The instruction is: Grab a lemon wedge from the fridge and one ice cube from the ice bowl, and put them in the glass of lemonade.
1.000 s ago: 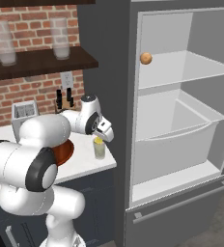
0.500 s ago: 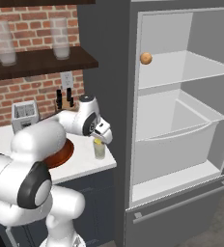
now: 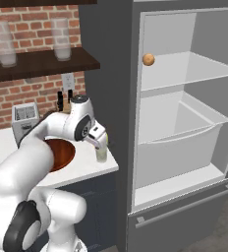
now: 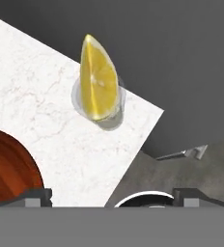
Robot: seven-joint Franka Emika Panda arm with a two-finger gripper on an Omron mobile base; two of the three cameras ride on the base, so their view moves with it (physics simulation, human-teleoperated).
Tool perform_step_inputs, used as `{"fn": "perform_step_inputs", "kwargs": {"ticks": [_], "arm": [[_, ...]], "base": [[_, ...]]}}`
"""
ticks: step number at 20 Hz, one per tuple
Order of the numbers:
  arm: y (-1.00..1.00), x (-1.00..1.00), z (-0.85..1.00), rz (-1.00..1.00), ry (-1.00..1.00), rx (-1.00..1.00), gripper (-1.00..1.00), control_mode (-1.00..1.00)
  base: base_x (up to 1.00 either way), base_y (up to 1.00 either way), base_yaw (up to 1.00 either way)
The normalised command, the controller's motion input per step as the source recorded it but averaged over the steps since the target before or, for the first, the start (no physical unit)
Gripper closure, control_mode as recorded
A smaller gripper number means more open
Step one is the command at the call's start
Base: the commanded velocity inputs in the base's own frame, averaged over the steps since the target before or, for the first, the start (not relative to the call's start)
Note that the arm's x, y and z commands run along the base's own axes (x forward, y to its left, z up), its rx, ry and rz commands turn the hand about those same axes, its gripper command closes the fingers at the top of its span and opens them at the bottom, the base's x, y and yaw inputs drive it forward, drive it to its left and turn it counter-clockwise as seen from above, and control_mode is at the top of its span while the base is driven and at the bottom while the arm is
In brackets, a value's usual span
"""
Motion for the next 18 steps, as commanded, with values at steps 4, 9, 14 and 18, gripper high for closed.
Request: {"fn": "perform_step_inputs", "kwargs": {"ticks": [4,9,14,18], "arm": [[0.47,-0.34,0.76,0.01,0.00,0.01,-1.00,-1.00],[0.15,-0.55,0.61,0.02,0.00,0.04,-1.00,-1.00],[-0.15,-1.00,0.17,0.06,0.01,0.04,-1.00,-1.00],[-0.09,-0.85,0.08,0.08,0.09,0.00,-1.00,-1.00]], "base": [[0.00,0.00,0.00],[0.00,0.00,0.00],[0.00,0.00,0.00],[0.00,0.00,0.00]]}}
